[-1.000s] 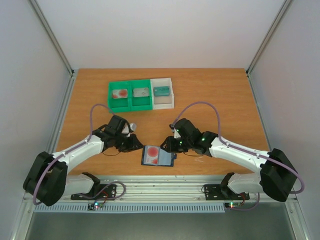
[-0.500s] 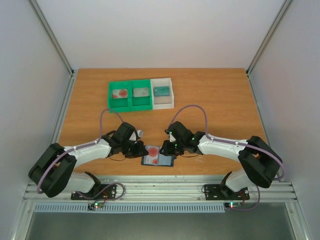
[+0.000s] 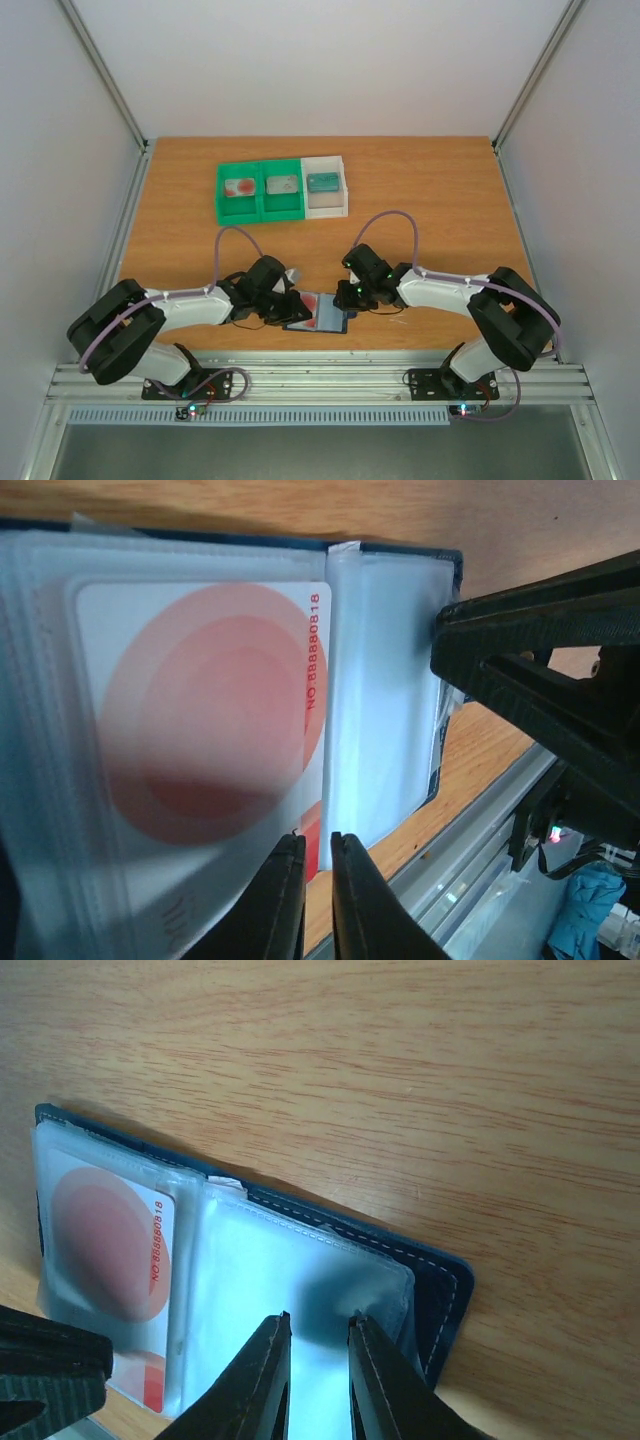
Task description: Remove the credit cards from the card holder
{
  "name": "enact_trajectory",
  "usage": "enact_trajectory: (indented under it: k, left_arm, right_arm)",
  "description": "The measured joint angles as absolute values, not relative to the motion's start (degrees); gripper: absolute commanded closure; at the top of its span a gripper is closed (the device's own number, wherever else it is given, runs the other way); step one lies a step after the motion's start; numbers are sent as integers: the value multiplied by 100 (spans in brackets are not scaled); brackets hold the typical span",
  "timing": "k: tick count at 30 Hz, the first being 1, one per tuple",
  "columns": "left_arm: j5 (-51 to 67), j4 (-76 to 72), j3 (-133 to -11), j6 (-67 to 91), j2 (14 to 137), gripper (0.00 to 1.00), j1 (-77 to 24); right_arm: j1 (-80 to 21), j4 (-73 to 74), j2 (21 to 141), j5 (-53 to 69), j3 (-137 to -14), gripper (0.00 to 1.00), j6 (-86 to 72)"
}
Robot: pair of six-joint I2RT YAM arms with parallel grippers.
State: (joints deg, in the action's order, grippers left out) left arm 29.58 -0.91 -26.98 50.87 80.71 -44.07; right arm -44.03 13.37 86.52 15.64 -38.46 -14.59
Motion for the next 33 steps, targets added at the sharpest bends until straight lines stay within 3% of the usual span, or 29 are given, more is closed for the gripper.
enact_trajectory:
  k: [6,16,27,33]
  left_arm:
    - [2606,73,-2698,5214,7835,74,-4412]
    - [2088,613,-2788,5052,7638,64,-4425]
    - [1699,1435,-2814,4834,6980,56,-4423]
    - [1518,1662,-2814,4711,6914,57,-4425]
  right_arm:
    - [-4403,1479,8477,1441,-3846,82,-1415]
    - [-4477,1431,8348,1837,-3861,82,-1514]
    - [-4731,1055,8624,2161,-4110,82,-1706]
    - [-4766,921,8838,2263,-4112,81,-1798]
